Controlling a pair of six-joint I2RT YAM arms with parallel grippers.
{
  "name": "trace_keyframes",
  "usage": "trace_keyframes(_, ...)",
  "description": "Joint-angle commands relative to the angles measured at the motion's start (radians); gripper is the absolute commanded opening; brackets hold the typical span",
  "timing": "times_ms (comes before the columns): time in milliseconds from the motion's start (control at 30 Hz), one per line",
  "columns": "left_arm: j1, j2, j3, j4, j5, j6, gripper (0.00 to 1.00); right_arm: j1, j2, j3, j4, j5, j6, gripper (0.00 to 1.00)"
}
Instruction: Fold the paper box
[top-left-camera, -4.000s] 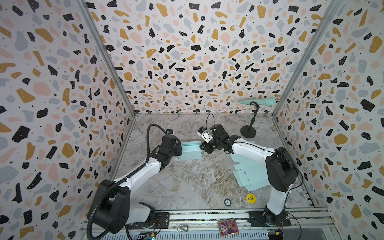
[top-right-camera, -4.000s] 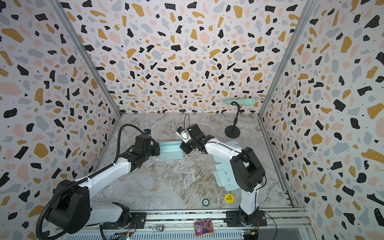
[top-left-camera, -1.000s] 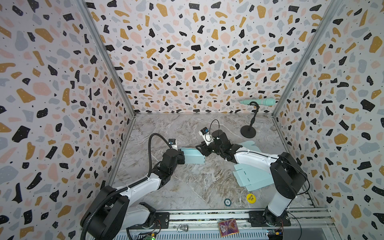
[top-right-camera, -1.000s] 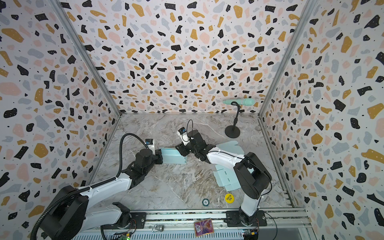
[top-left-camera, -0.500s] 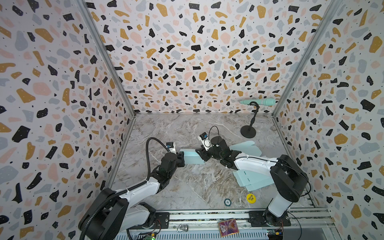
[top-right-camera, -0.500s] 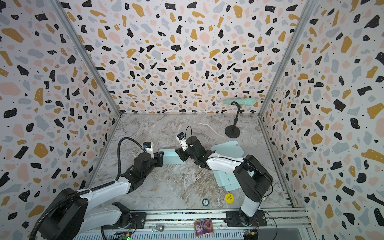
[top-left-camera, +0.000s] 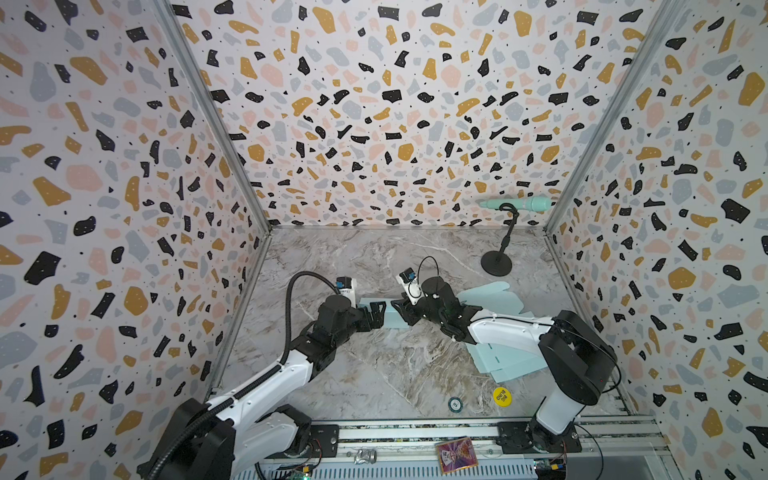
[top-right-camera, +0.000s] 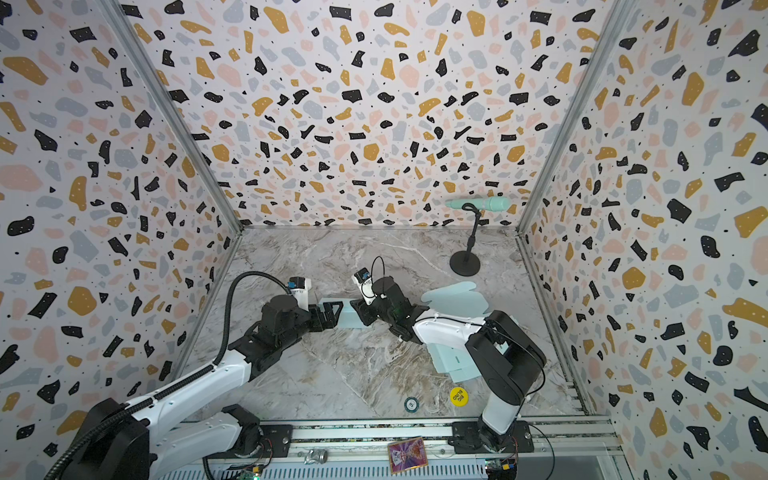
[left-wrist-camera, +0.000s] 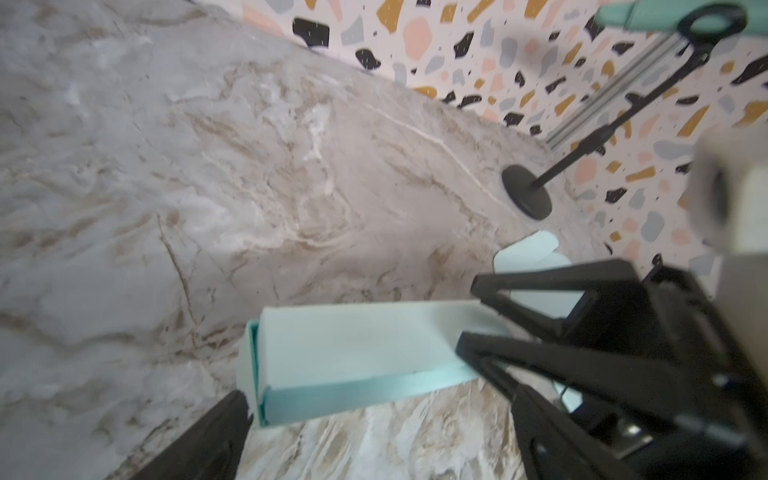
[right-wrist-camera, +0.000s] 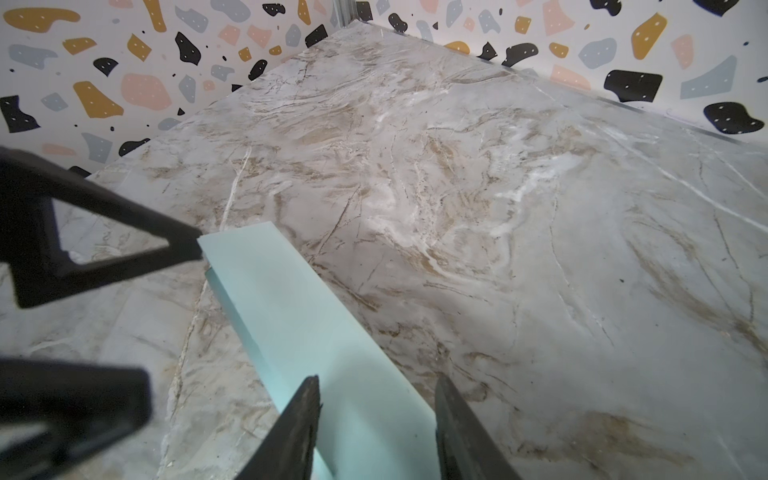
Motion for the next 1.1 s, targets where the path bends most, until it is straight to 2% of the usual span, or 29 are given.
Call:
trace_keyframes(0,0.045,0.015,0.062,-0.039,-0.04,-0.041,1.0,0.01,0.017,-0.052,-0.132,0.038,-0.011,0.46)
trace_keyframes(67,0.065,0.063,0.078,-0.014,-0.066,-0.031,0.99,0.011,0.015,-0.059,-0.122,0.044,-0.012,0.46)
trace_keyframes(233,0.067,0.193,0.061,0.072,-0.045,0.02,0.93,0.016,0.015,-0.062,-0.119,0.053,-0.011,0.46)
trace_keyframes(400,0.068,0.229,-0.04,0.207,-0.06,0.001,0.8,0.016,0.012,-0.068,-0.118,0.062,-0.007,0.46)
trace_keyframes(633,0.069,0.283,-0.24,0.449,-0.046,-0.025,0.69,0.014,0.015,-0.092,-0.087,0.059,0.015,0.46)
trace_keyframes(967,0.069,0.333,-0.352,0.61,-0.059,-0.028,0.58,-0.139,-0.075,-0.283,0.164,-0.199,0.233,0.47)
trace_keyframes(1067,0.07,0.368,-0.359,0.648,-0.057,-0.038,0.54,-0.143,-0.075,-0.294,0.171,-0.205,0.232,0.47)
